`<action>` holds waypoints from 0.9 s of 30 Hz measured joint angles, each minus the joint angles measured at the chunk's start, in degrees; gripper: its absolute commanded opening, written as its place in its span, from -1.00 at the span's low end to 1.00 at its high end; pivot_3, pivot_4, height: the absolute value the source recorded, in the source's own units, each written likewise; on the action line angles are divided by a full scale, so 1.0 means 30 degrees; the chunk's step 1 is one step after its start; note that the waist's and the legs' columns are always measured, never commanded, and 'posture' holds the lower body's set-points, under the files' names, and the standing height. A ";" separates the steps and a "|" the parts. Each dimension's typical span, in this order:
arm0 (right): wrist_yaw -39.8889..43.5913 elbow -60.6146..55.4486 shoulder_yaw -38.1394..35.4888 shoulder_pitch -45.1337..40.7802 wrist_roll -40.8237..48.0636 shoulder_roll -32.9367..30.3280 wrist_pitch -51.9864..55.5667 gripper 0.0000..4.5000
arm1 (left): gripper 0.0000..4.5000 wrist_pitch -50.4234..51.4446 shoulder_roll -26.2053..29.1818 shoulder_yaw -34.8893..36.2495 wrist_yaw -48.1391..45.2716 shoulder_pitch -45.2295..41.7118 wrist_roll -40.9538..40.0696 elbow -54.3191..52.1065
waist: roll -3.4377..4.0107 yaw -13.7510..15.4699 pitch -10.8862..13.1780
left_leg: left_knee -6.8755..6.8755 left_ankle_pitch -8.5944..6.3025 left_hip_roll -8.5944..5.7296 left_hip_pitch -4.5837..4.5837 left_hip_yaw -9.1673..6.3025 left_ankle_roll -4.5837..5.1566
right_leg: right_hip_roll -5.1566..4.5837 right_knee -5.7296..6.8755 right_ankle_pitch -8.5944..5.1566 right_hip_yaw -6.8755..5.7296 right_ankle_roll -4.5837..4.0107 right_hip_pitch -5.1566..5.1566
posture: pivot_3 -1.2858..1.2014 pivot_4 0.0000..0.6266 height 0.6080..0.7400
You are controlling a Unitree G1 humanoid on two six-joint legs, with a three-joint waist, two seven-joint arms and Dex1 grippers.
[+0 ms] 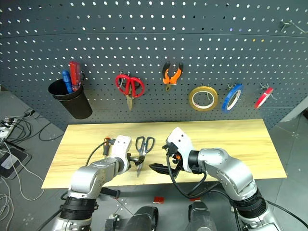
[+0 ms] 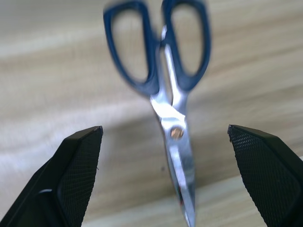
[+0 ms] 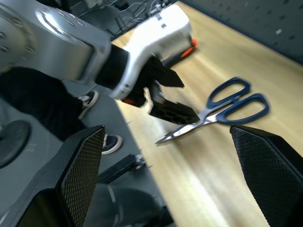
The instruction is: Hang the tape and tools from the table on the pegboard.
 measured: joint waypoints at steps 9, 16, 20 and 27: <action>0.0069 -0.0611 0.0341 -0.0089 0.0801 -0.0194 0.0621 1.00 | 0.98 -0.0682 -0.1865 -0.0932 0.1069 -0.2132 0.1367 0.4002 | -0.0100 0.0065 0.0060 | 0.0004 0.0013 -0.0010 0.0000 -0.0014 -0.0024 | -0.0023 -0.0007 0.0001 -0.0020 0.0002 0.0013 | 0.03 -0.24 1.00; -0.0664 -0.0534 -0.0599 -0.0334 0.1669 0.0795 0.1778 1.00 | 0.57 -0.1848 -0.2170 -0.0311 0.1293 -0.3175 0.1897 0.5942 | -0.0101 0.0015 0.0061 | 0.0002 0.0041 -0.0006 0.0000 -0.0011 -0.0073 | -0.0026 -0.0007 0.0001 -0.0016 0.0001 0.0013 | 0.01 -0.25 1.00; -0.1034 -0.0239 -0.1246 -0.0820 0.1946 0.0925 0.2182 1.00 | 0.01 -0.2090 -0.2295 0.0224 0.1314 -0.3175 0.1933 0.6203 | -0.0101 0.0025 0.0060 | 0.0005 0.0041 -0.0010 0.0006 -0.0012 -0.0073 | -0.0035 -0.0008 0.0001 -0.0016 0.0002 0.0020 | 0.01 -0.25 1.00; -0.1446 -0.0084 -0.1257 -0.0858 0.2009 0.0713 0.2423 1.00 | -0.70 -0.2771 -0.2238 0.0302 0.0808 -0.2711 0.2074 0.5997 | -0.0099 0.0022 0.0058 | 0.0003 0.0041 -0.0010 0.0022 -0.0011 -0.0072 | -0.0038 -0.0008 0.0001 -0.0016 0.0003 0.0039 | 0.01 -0.26 1.00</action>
